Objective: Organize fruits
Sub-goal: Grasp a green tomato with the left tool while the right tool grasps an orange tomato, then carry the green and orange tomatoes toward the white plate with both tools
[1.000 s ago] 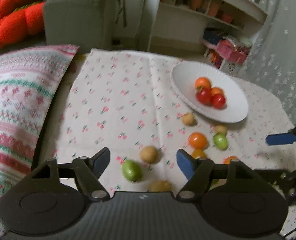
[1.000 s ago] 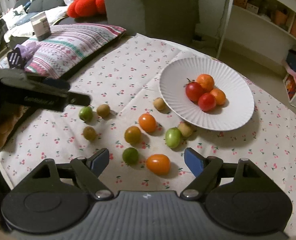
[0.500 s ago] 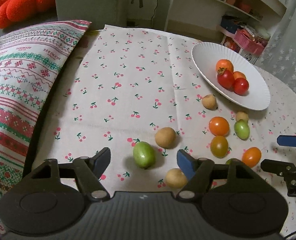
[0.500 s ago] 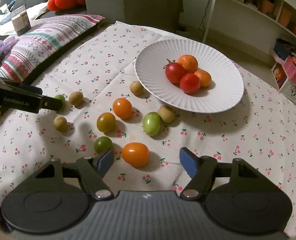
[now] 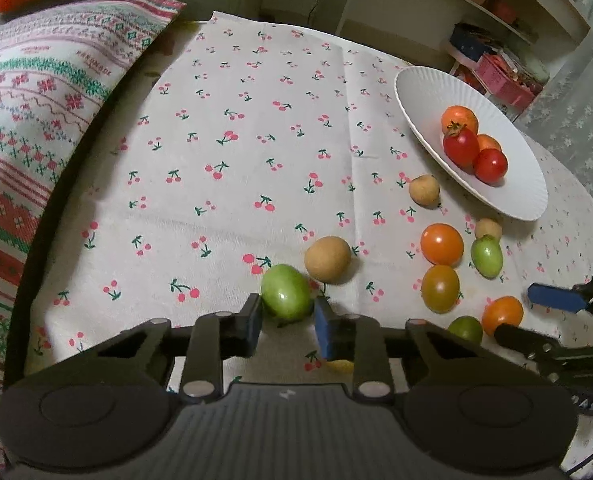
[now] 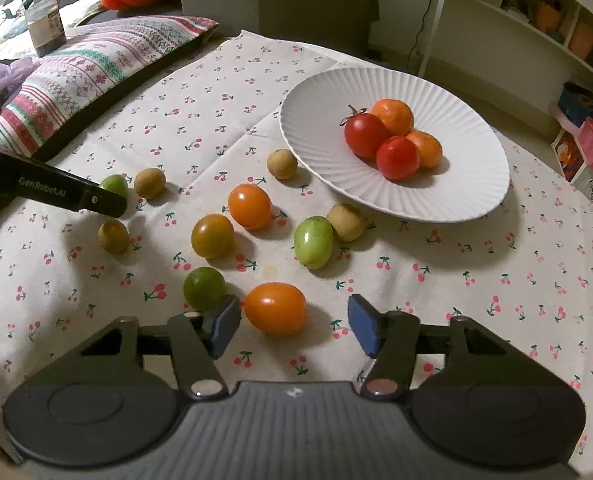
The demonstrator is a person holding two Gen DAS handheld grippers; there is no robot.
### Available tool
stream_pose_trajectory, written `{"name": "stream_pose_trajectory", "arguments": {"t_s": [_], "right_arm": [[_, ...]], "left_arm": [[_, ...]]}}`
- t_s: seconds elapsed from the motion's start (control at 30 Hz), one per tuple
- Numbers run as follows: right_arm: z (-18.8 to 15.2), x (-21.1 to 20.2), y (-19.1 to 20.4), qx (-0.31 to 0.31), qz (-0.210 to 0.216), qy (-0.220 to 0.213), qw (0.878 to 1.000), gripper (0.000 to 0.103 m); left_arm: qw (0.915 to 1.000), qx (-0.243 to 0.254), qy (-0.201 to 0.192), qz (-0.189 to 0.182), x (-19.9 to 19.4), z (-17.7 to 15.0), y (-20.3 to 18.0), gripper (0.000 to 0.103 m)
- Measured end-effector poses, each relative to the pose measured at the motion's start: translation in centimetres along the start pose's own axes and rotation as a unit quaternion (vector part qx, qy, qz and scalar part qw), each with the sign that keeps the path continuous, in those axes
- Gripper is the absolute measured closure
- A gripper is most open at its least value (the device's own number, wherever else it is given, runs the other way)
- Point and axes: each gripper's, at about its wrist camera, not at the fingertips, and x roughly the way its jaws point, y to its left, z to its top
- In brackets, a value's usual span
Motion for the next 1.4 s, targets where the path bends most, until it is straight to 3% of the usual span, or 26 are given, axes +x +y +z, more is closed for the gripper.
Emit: {"name": "stream_pose_trajectory", "arguments": {"t_s": [0.17, 0.2, 0.23, 0.87, 1.07, 1.4], "right_arm": [[-0.1, 0.8, 0.7, -0.015, 0.006, 0.004, 1.000, 0.058], [-0.1, 1.0, 0.9, -0.020, 0.004, 0.005, 1.000, 0.068], [0.0, 1.0, 1.0, -0.025, 0.001, 0.004, 1.000, 0.070], [0.8, -1.2, 0.7, -0.024, 0.003, -0.035, 0.999, 0.070], [1.1, -2.1, 0.9, -0.034, -0.013, -0.066, 0.997, 0.070], [1.5, -3.5, -0.8, -0.018, -0.028, -0.096, 0.995, 0.070]], "left_arm": [[1.0000, -0.008, -0.003, -0.005, 0.0, 0.2, 0.1, 0.103], [0.9999, -0.009, -0.002, -0.005, -0.1, 0.2, 0.2, 0.103], [0.9999, -0.008, -0.004, -0.004, -0.2, 0.1, 0.2, 0.103], [0.9985, -0.004, -0.052, -0.014, -2.3, 0.6, -0.2, 0.103], [0.9896, 0.065, -0.128, -0.002, -4.3, 0.4, -2.4, 0.103], [0.9811, 0.104, -0.161, -0.023, -5.1, 0.4, -4.7, 0.103]]}}
